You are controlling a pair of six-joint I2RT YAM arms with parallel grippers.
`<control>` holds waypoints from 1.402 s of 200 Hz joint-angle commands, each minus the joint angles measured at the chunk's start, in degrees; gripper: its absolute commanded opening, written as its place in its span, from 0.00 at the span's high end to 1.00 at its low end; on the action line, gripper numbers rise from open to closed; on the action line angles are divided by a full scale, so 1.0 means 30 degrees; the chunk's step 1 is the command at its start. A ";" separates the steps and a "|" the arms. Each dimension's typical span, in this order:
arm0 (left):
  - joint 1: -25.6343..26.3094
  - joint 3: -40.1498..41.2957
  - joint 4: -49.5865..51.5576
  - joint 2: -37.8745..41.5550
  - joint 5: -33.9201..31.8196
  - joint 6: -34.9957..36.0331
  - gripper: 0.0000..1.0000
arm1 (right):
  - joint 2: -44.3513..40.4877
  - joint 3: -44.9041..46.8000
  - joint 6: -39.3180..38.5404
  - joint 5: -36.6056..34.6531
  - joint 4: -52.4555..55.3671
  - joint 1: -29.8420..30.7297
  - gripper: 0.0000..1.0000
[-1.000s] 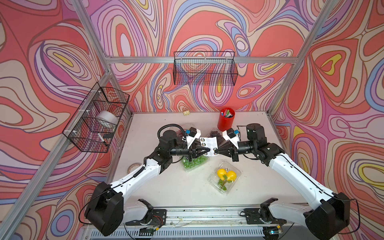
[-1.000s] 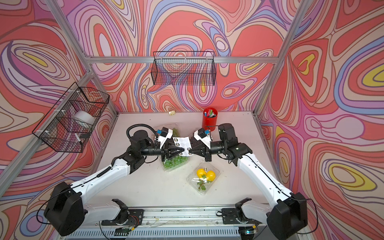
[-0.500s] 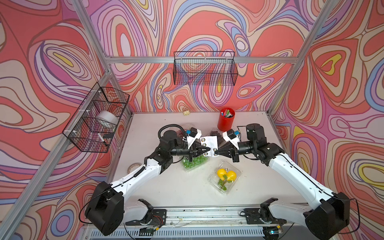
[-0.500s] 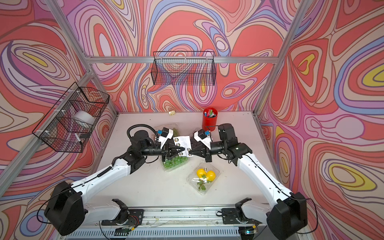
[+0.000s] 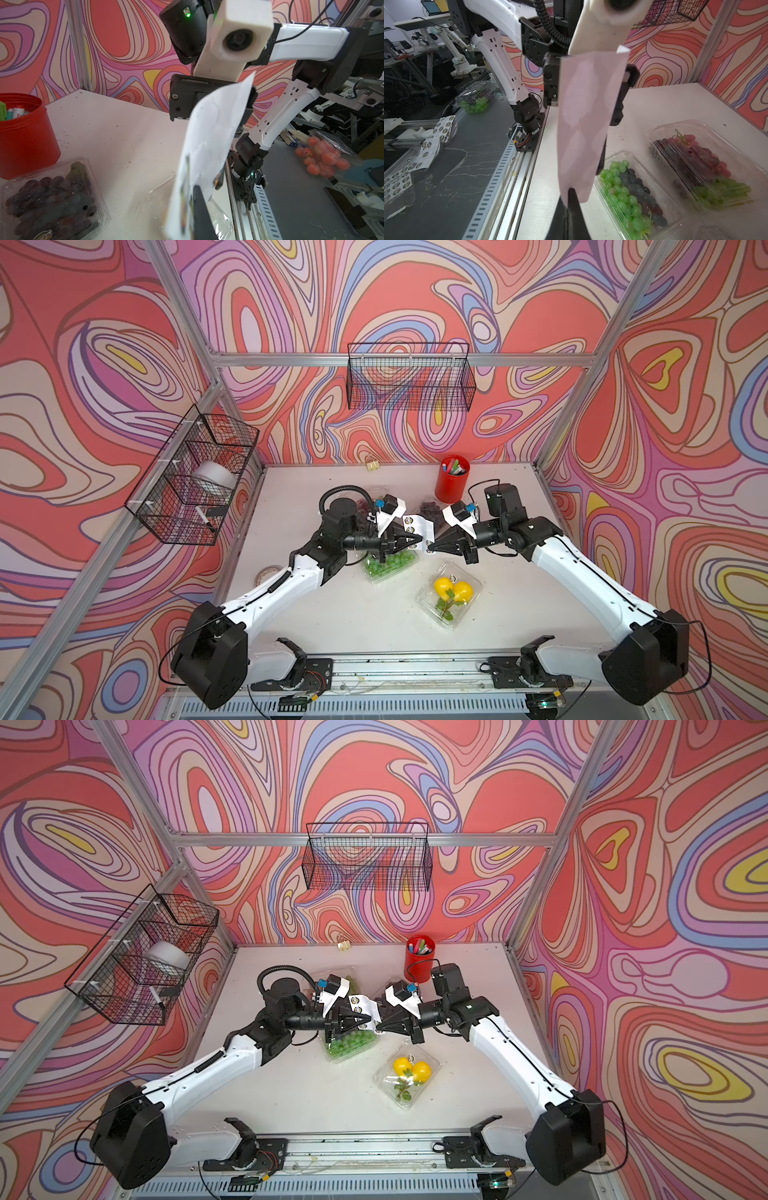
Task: Label fruit boxes
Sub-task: Adjust the label sticker.
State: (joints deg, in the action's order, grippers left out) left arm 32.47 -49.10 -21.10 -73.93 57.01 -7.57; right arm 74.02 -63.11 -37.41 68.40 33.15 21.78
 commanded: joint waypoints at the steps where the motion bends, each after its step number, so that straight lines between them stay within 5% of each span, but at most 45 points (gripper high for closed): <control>1: 0.0155 -0.0684 0.0108 -0.0229 0.0234 0.0487 1.00 | 0.0373 -0.0526 -0.0975 0.0674 0.1190 -0.0063 1.00; 73: 0.0294 -0.0570 -0.0081 -0.0114 0.0742 0.0393 1.00 | 0.0578 -0.0194 0.2308 0.0198 -0.1677 -0.0323 1.00; 235: 0.0599 -0.0705 -0.0612 -0.0521 0.0236 0.0239 1.00 | 0.1107 -0.0436 0.3129 0.0765 -0.2101 -0.0367 1.00; 280: 0.0632 -0.0329 0.0120 0.0073 -0.1308 0.0574 1.00 | 0.0336 0.0253 0.3400 0.0815 -0.2465 -0.0486 1.00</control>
State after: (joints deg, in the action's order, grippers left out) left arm 33.47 -49.82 -21.19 -75.00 55.07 -7.20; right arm 77.01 -63.51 -28.14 70.35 27.99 20.91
